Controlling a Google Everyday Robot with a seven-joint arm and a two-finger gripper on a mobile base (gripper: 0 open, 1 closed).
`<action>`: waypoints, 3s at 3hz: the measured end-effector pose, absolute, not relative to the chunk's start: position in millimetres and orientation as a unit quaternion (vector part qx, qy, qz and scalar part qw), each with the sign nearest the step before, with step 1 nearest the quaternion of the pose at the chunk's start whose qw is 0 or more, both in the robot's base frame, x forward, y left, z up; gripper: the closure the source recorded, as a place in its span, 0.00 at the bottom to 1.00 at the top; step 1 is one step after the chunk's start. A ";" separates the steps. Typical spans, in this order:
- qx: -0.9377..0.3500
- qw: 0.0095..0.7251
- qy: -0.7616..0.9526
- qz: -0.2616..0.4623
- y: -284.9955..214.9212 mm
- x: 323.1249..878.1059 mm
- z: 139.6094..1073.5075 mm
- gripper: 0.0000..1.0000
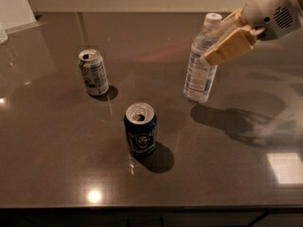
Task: Move blue plastic bottle near pepsi can
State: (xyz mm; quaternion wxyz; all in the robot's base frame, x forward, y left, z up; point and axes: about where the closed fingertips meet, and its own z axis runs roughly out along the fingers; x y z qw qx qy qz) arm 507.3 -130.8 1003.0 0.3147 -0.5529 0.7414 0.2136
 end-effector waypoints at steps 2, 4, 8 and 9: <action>-0.596 0.303 0.702 0.246 -98.5 454.2 996.7 1.00; -0.632 0.283 0.677 0.248 -76.1 421.0 977.9 1.00; -0.649 0.283 0.672 0.219 -69.9 407.5 958.1 0.12; -0.645 0.278 0.677 0.218 -73.8 411.9 955.6 0.00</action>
Offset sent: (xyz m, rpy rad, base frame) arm -0.0837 0.0494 -0.0183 0.0262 0.0209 0.2168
